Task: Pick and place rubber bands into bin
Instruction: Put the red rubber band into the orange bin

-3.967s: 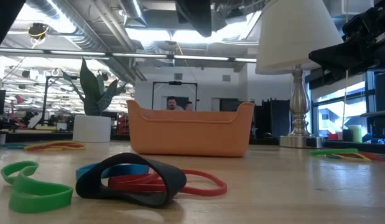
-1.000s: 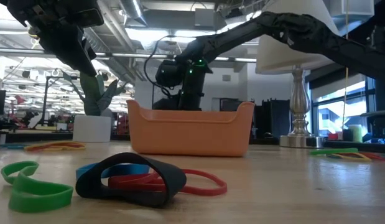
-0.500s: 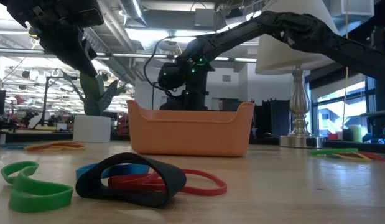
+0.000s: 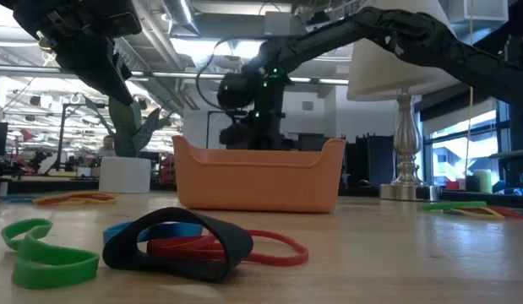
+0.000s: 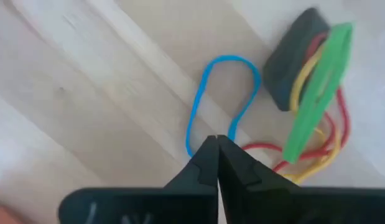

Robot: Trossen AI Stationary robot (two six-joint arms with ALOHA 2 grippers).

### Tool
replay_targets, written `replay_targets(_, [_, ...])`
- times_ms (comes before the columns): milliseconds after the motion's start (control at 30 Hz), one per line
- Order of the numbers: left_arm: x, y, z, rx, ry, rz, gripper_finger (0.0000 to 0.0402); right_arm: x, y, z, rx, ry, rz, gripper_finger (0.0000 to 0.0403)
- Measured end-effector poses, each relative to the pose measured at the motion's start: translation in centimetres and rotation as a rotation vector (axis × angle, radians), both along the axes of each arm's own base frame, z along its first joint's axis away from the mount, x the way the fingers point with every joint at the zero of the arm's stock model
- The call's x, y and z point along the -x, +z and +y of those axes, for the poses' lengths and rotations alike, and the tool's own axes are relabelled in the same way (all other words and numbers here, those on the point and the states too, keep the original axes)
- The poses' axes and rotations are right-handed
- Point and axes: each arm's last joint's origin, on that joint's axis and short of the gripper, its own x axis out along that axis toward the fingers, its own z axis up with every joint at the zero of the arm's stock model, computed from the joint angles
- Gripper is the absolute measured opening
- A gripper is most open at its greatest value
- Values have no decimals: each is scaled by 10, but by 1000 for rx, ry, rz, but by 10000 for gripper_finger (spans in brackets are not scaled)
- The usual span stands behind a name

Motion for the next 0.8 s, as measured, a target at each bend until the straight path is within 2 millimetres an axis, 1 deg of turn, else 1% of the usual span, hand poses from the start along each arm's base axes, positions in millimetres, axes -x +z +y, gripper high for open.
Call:
replay_targets(133, [0, 0, 0, -10, 11, -3, 2, 2, 7, 1, 15, 2, -1, 1])
replay_targets(233, [0, 0, 1, -14, 14, -4, 3, 2, 8, 0, 12, -16, -2, 2])
replay_targets(300, [0, 0, 1, -15, 16, -4, 5, 2, 6, 0, 11, -28, -3, 10])
replay_targets(400, [0, 0, 1, -15, 17, -4, 5, 3, 1, -3, 11, -38, -4, 31])
replay_targets(667, [0, 0, 1, -13, 19, -5, 4, 12, 1, -24, 52, -114, 8, 110])
replay_targets(800, [0, 0, 1, -11, 26, -6, 5, 17, -1, -29, 45, -125, 29, 141])
